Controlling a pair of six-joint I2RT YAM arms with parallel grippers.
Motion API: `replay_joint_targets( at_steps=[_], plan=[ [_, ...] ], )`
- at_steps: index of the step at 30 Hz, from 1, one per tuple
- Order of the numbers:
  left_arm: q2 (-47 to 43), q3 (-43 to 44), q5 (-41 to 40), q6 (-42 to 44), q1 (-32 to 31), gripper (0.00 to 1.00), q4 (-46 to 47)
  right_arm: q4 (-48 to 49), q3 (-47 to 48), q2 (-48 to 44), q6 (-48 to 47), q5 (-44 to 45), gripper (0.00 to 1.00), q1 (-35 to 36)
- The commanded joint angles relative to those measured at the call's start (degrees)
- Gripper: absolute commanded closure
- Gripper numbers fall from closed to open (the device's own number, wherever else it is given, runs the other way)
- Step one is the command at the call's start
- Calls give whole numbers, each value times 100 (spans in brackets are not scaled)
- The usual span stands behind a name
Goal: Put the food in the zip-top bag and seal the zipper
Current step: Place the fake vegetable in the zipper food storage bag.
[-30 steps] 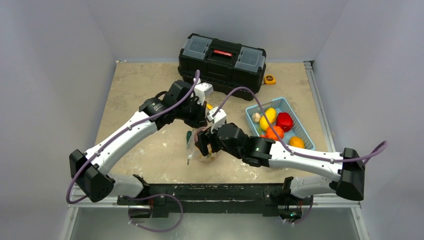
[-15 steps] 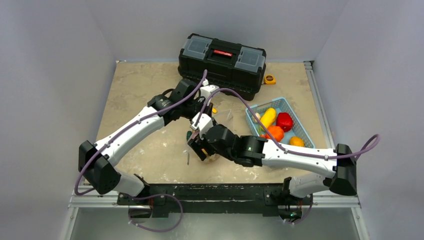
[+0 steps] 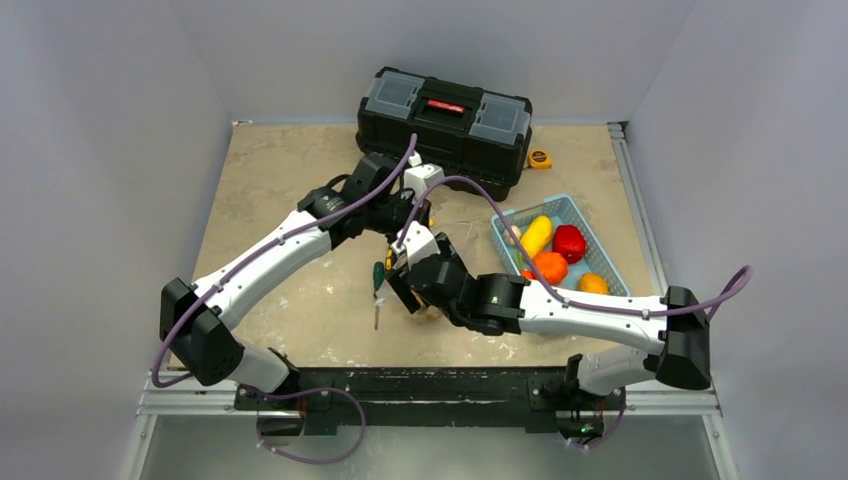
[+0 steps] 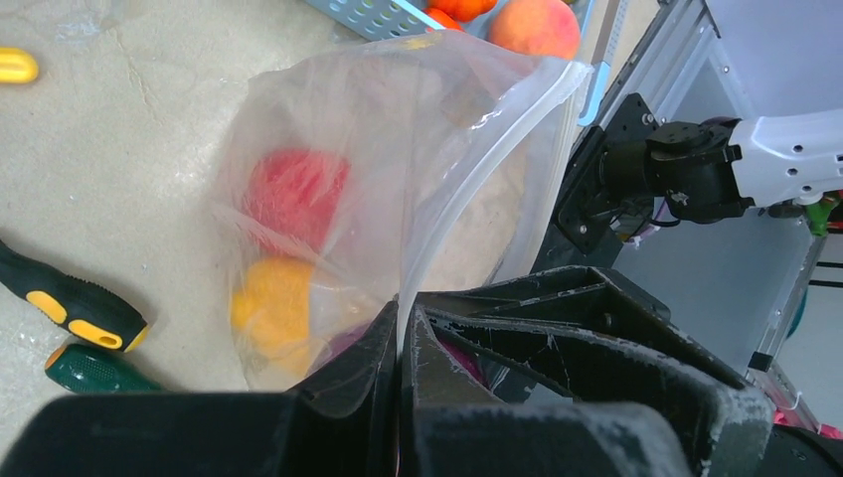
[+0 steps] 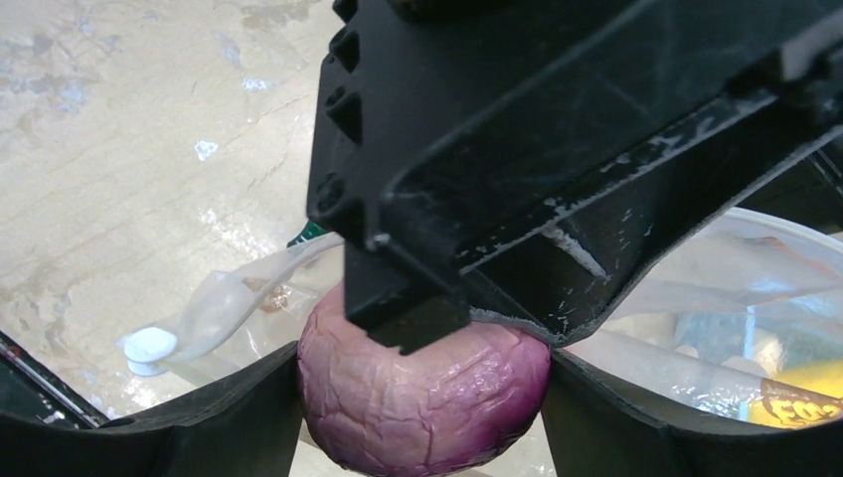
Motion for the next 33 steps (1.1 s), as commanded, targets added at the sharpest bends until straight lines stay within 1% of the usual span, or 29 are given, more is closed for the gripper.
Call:
replay_joint_targets(
  at_steps=[1,3,5,8,12,18,22,25,28,33],
  plan=[
    [-33,126,386,-6,-71,100,-445,49,118,-183,495,816,20,-140],
    [-35,130,345,-13,-65,100,-466,-196,240,-96,727,909,14,-138],
    [-31,126,278,-27,-64,100,-486,-683,481,27,1064,1092,10,-143],
    [11,151,201,-54,-65,100,-525,-1305,904,143,1498,1037,8,-134],
    [93,174,178,-84,-65,100,-575,-1629,1123,89,1723,1031,5,-134],
    [97,174,182,-109,-55,100,-577,-1524,1083,-218,1648,564,2,-126],
    [114,166,217,-181,-16,100,-555,-1243,883,-374,1605,414,2,-124],
    [131,124,313,-302,98,100,-482,-1149,784,-330,1478,207,4,-125],
    [144,88,271,-418,248,100,-438,-730,504,-310,1221,-124,5,-125],
    [173,60,251,-519,445,100,-425,-405,422,-365,1358,-501,5,-120]
  ],
)
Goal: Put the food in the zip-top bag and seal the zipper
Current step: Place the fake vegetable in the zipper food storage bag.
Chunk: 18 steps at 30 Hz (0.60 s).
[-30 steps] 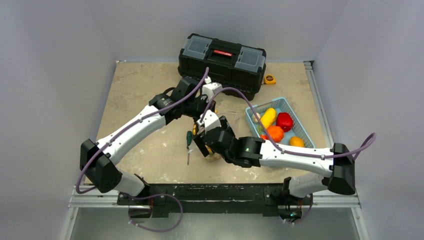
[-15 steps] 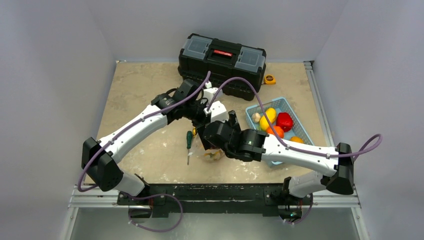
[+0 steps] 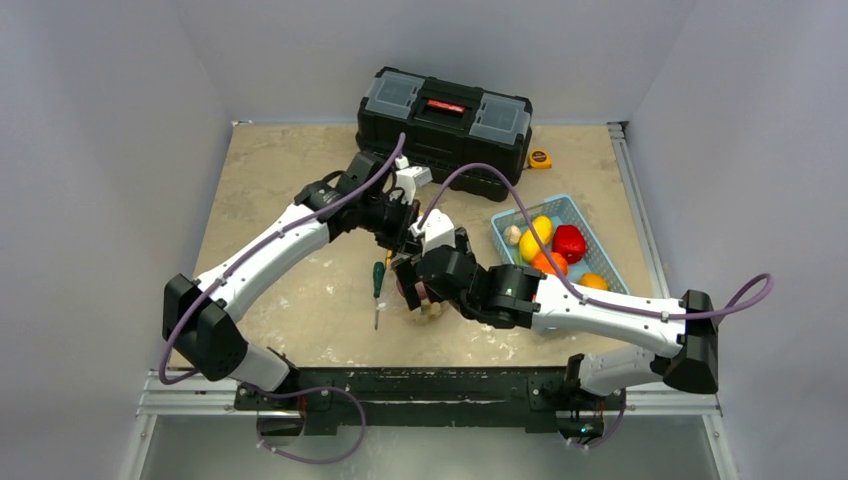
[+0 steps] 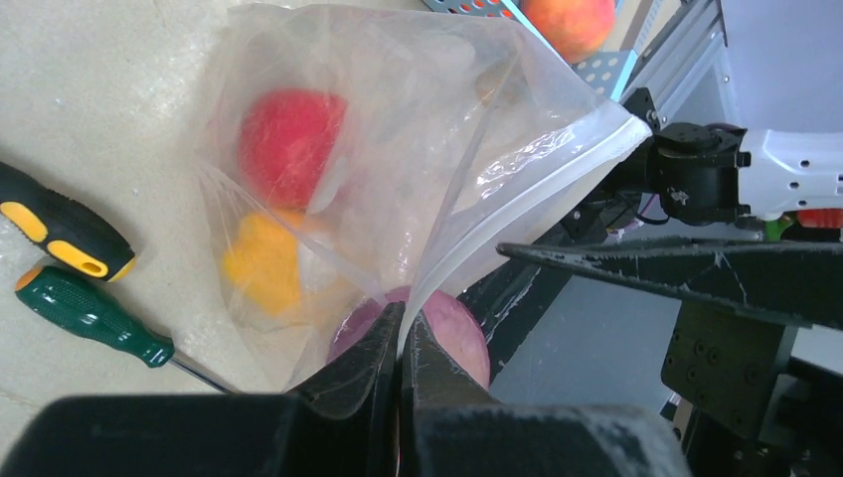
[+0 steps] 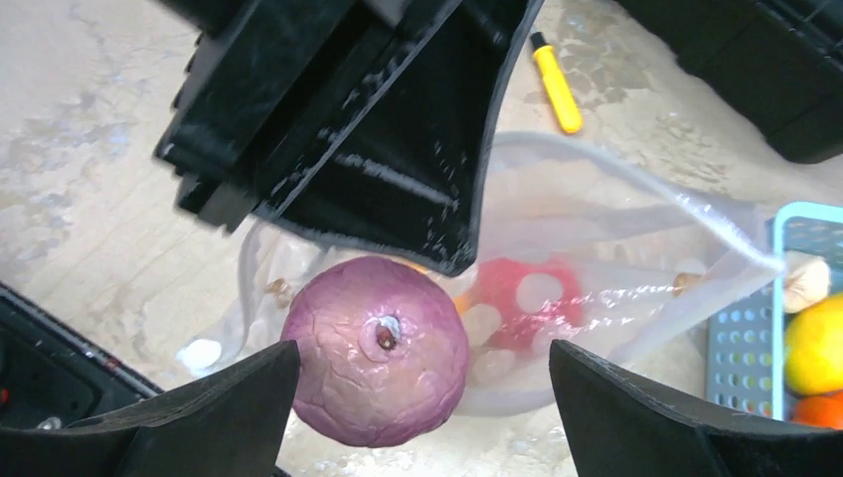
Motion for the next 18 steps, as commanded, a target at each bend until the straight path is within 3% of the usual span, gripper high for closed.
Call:
replay_joint_targets(
  at_steps=[1,8,12,16,18],
  plan=[
    [36,27,81,-172,146,100,89,506,56,-144,146,-421,5,-4],
    [90,40,41,-201,225,100,62,372,284,-789,1320,-669,2,-7],
    [84,42,-7,-199,265,100,44,214,-65,-1211,1980,-591,2,-7],
    [84,42,29,-216,302,100,43,1394,-1287,-2001,2679,-996,5,-16],
    [88,42,47,-225,307,100,50,2234,-1892,-2300,2837,-1246,2,-29]
  ],
)
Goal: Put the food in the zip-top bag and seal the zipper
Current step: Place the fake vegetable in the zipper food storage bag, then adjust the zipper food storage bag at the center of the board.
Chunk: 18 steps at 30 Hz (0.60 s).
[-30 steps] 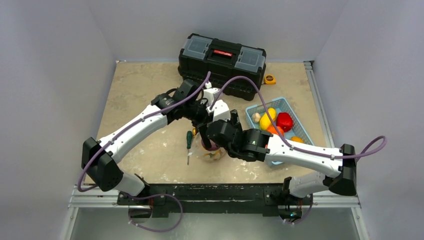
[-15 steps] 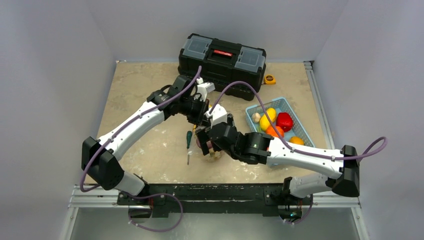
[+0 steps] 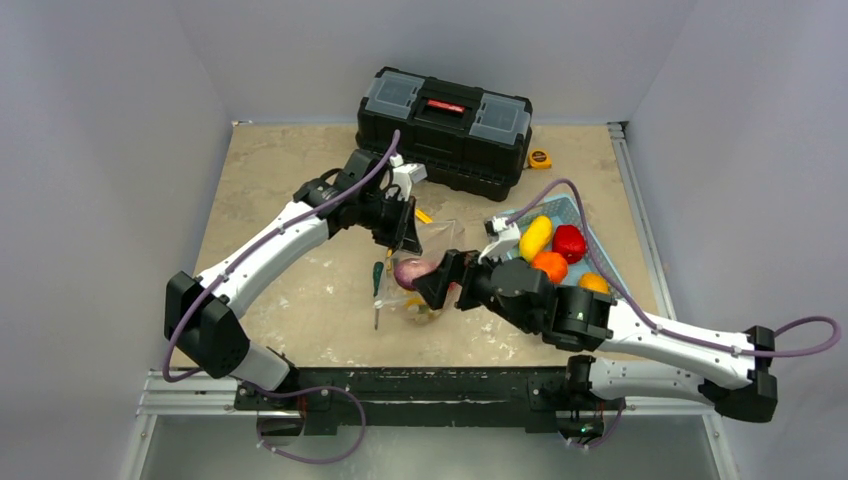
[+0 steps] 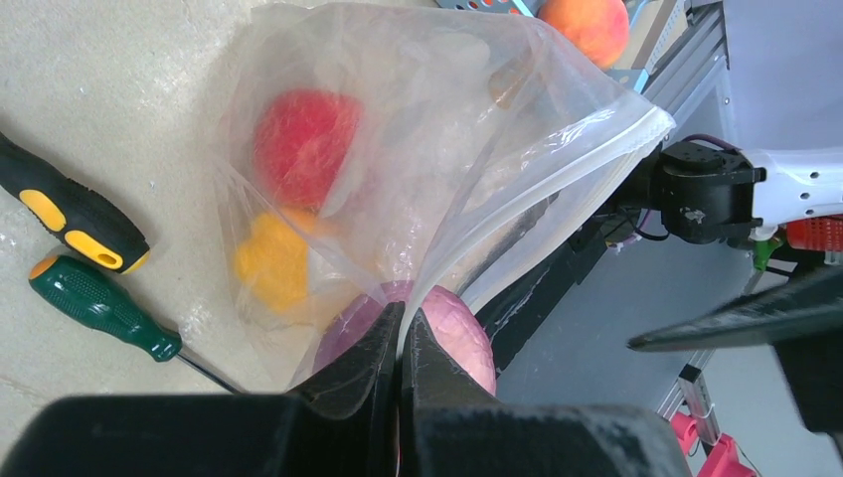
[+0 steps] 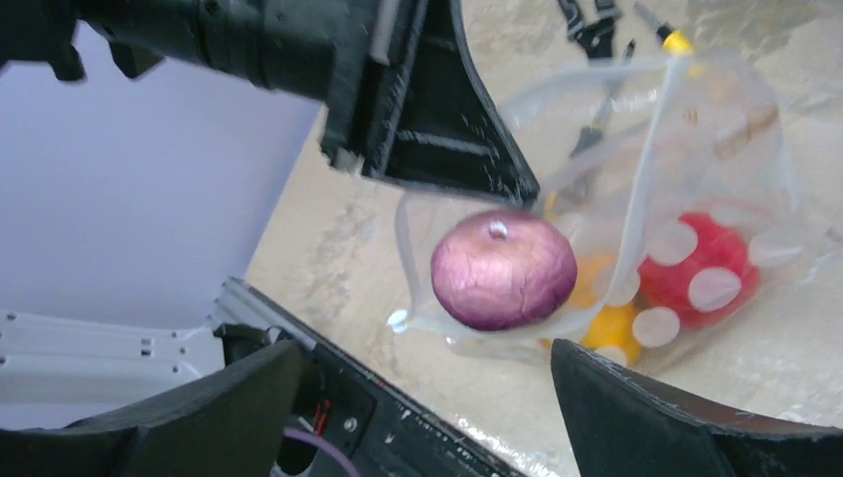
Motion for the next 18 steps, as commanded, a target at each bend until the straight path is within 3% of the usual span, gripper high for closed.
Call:
replay_joint_targets(
  at_steps=[1,4,8,13,18],
  plan=[
    [4,38,72,-70,53,100,53,1784,-1205,-542,856,-661,1,-61],
    [14,36,87,-70,54,100,51,2200,-1650,-561,1310,-696,1,-206],
    [0,44,111,-63,54,100,52,3502,-2517,-358,1646,-1356,1,-646],
    [-19,36,121,-59,57,100,53,5460,-3217,-122,1173,-2113,1,-1038],
    [-19,44,166,-70,53,100,64,5380,-3066,147,1370,-2165,1,-1102]
  ],
)
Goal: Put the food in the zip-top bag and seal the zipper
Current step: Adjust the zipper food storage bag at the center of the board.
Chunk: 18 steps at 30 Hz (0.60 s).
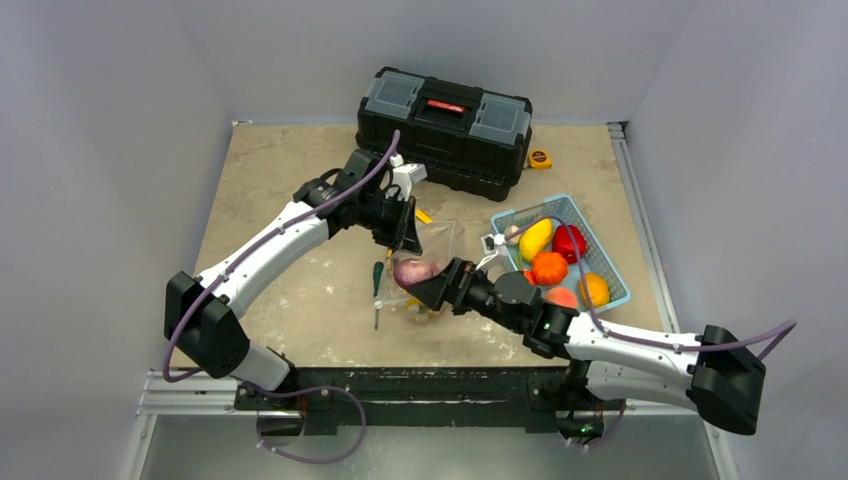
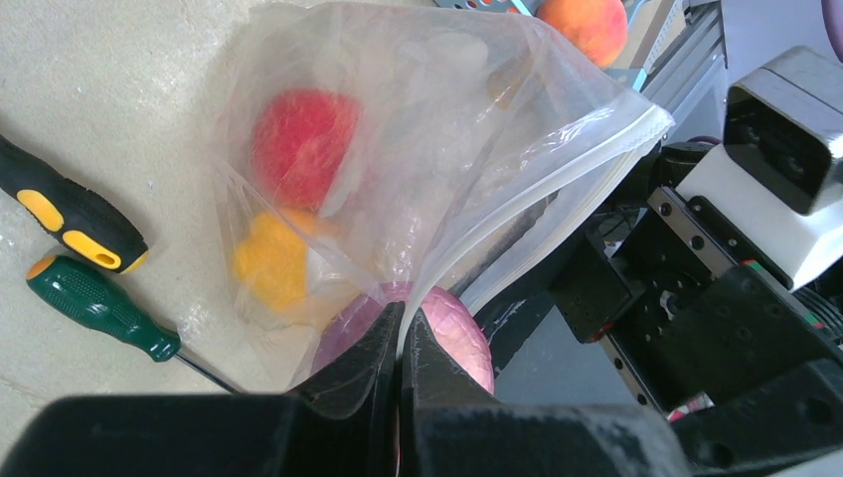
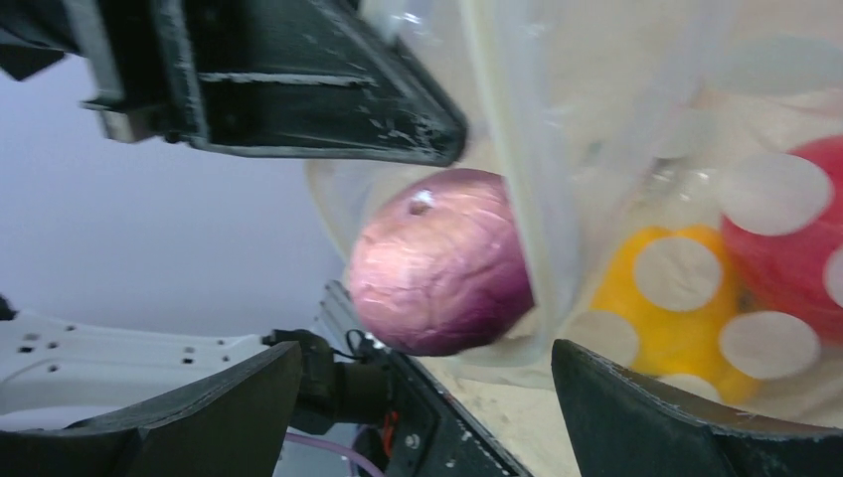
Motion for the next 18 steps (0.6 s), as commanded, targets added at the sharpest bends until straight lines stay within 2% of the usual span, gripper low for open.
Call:
replay_joint_targets(
  at_steps=[1,15,18],
  plan=[
    [-26,44,168,-70,44,100,70,1177,132,129,114,-298,1,-43],
    [-94,36,161,-62,37,100,69,953,640,908,327,-74,1,-105],
    [-113,35,161,-61,39,100,70,651,776,1032,451,88,2,-121]
  ],
)
